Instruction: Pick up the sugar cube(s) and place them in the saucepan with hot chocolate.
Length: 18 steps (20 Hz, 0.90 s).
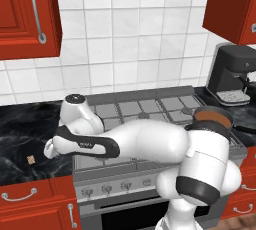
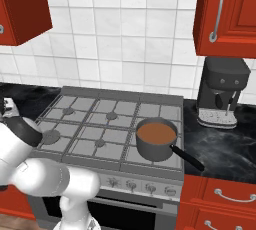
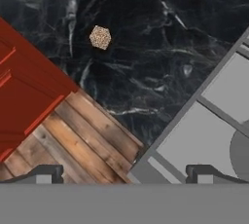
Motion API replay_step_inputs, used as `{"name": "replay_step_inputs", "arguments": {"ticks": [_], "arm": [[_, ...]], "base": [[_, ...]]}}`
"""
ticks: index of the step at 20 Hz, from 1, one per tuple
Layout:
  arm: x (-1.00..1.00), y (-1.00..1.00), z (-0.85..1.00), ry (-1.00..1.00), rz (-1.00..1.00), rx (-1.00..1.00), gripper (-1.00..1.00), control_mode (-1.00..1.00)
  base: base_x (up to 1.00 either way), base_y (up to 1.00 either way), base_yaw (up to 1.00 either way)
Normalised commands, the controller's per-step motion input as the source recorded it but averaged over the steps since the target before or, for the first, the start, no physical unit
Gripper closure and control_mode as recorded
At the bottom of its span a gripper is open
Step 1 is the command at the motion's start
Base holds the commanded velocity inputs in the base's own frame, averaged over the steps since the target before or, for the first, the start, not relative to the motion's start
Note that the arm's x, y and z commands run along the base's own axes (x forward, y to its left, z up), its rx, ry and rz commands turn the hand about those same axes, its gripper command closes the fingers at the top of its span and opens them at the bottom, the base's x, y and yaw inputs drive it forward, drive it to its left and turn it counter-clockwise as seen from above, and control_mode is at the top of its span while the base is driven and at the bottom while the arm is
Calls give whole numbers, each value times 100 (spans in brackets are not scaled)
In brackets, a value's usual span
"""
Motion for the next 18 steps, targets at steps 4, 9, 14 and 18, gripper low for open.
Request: {"name": "replay_step_inputs", "arguments": {"ticks": [4, 9, 14, 18], "arm": [[0, 45, -19, 0, 0, 0, -100, -100], [0, 44, -3, 4, 0, 0, -100, -100], [0, 45, 0, 12, 0, -3, -100, -100], [21, 45, -11, 7, 0, -5, -100, -100]], "base": [[0, 0, 0], [0, 0, 0], [0, 0, 0], [0, 0, 0]]}}
